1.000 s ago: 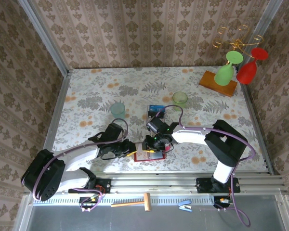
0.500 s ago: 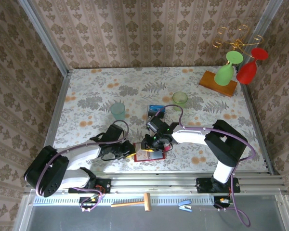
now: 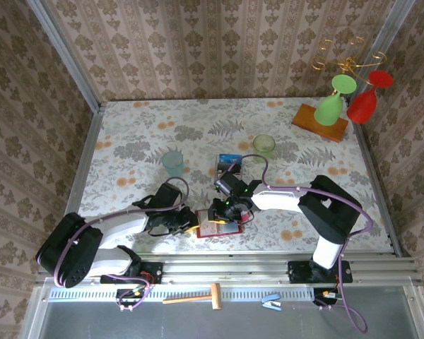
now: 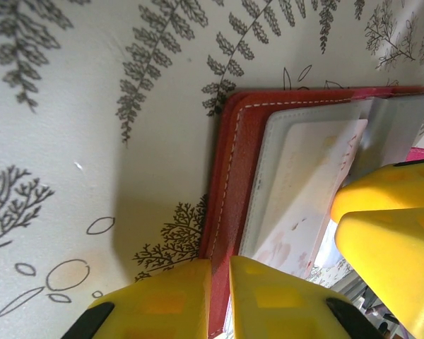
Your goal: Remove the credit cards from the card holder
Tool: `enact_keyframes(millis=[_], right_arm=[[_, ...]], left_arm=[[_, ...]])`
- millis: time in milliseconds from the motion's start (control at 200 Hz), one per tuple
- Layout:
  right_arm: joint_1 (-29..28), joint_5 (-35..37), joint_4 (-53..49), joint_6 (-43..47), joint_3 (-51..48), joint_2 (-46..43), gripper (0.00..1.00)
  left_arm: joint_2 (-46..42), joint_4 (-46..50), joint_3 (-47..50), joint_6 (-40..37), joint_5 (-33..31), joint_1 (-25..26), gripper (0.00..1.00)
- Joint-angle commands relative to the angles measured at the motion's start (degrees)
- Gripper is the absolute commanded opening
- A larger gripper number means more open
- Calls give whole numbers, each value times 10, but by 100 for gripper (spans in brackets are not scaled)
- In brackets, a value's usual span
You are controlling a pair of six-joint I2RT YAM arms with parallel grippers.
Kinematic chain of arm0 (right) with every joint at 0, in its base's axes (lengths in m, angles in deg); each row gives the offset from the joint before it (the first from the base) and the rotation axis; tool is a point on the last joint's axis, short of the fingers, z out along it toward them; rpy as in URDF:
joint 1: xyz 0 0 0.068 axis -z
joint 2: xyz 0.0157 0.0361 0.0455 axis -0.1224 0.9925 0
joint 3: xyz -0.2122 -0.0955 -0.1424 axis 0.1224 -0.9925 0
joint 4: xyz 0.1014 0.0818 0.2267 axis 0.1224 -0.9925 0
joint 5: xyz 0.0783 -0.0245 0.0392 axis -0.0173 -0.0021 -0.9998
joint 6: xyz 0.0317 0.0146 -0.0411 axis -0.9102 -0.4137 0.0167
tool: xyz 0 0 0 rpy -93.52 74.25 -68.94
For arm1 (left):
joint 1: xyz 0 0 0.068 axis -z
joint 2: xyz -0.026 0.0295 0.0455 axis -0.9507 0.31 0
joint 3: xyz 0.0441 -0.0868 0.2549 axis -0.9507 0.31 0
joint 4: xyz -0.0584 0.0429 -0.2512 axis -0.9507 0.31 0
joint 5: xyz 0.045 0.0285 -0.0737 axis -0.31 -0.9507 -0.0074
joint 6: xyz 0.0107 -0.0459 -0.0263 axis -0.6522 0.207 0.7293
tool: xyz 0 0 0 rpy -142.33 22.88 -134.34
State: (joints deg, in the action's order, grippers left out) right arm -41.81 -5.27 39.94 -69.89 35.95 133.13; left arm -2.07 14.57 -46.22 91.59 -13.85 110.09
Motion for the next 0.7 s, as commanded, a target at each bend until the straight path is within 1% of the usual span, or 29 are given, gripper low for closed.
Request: enact_keyframes(millis=[0,285,695], right_arm=[[-4,25,-40,15,6,8,29],[-4,42,-66,34,20,5,29],[1,35,-73,50,46,7,29]], left_arm=[[9,15,9,-11,-3,-4,17],[7,17,6,-13,-2,-5,17],[-3,47,-23,-25,-1,-9,17]])
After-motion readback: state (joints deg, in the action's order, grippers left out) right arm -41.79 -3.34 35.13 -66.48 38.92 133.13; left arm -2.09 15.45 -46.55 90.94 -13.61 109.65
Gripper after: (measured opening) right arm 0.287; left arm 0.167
